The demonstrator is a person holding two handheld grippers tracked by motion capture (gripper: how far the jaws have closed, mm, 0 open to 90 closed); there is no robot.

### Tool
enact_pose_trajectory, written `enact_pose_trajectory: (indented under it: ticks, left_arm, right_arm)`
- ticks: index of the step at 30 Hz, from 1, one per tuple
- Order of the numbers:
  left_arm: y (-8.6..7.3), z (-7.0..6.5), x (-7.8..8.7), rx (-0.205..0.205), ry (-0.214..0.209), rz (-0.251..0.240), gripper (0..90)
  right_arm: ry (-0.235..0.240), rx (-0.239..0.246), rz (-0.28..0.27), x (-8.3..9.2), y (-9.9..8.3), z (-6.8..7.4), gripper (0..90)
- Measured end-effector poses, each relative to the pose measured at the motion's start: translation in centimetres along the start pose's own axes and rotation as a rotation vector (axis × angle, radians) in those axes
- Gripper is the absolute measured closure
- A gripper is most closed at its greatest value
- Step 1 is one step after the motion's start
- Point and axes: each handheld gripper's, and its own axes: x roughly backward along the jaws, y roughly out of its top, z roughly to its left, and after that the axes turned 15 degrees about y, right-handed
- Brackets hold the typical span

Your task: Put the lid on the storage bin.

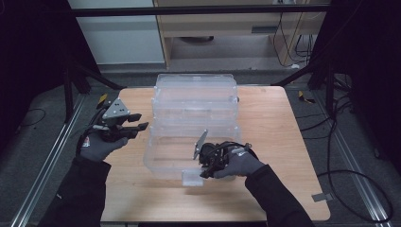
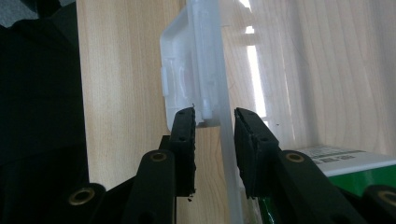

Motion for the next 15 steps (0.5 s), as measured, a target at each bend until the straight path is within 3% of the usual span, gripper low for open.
enact_pose_trajectory:
  ticks: [15]
  left_arm:
    - [3.2,0.5,-0.6,-0.135,-0.053,0.004,60.8]
  right_arm:
    - [0.001,0.007,0.000,0.0,0.0,0.0,69.7]
